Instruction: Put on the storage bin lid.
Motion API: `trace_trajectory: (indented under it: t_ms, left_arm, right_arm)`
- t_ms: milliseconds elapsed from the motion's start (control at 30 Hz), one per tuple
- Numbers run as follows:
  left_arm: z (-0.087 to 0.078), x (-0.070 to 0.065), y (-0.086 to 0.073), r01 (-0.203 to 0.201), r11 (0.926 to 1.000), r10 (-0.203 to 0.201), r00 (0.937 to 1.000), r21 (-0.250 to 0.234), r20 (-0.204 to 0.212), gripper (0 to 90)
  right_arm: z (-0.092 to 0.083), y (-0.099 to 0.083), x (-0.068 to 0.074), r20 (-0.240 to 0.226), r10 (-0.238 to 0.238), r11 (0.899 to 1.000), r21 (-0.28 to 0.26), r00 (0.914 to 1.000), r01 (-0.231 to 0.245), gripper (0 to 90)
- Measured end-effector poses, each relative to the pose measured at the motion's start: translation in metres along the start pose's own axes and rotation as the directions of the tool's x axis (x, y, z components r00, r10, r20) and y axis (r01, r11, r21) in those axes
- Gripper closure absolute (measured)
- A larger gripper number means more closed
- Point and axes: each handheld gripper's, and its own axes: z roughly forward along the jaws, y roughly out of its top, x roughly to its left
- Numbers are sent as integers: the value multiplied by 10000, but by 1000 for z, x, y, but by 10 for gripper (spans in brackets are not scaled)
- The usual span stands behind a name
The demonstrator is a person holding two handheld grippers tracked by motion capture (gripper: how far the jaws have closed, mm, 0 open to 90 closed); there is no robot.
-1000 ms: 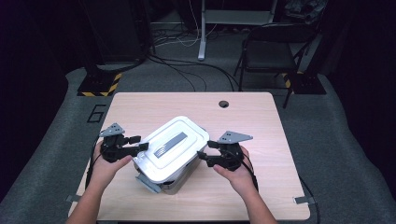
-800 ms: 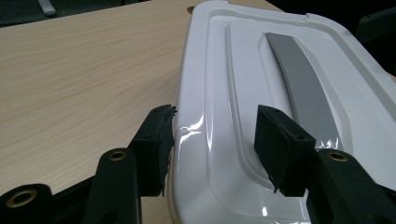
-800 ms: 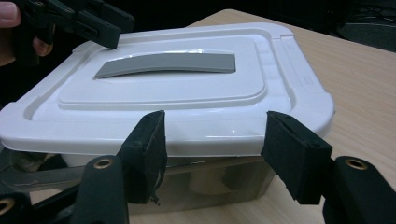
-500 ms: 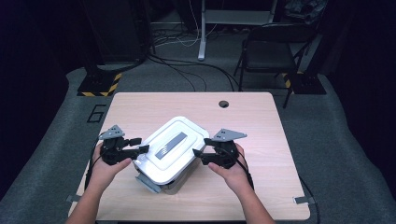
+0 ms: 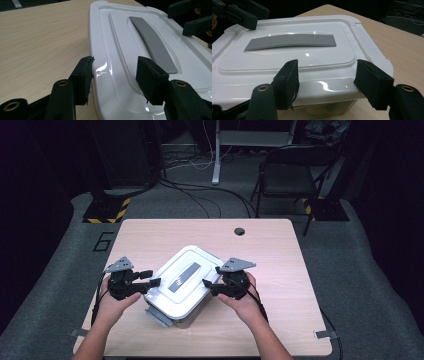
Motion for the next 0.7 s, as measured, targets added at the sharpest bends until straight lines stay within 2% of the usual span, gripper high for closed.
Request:
trace_trajectory:
  t_ms: [133, 267, 400, 500, 700]
  left_arm:
    - [-2, -2, -2, -69, 10000, 69, 10000, -24, 10, 469]
    - [-3, -2, -5, 76, 9999, -76, 9999, -94, 93, 467]
    - [-3, -5, -9, -46, 9999, 45, 9999, 96, 135, 466]
    - [-5, -4, -13, -13, 10000, 14, 9999, -96, 135, 466]
    - [-5, -4, -15, -23, 9999, 26, 9998, -152, 181, 467]
  right_arm:
    - [1, -1, 0, 23, 19, 10000, 24, 10000, -19, 347]
    - [1, -1, 3, -60, -14, 10000, 60, 10000, 14, 342]
    - [1, -1, 6, -156, -177, 9998, 61, 9997, 178, 339]
    - [2, -2, 8, -225, -202, 9997, 135, 9995, 206, 340]
    - [3, -4, 9, -189, -124, 9999, 37, 9997, 125, 343]
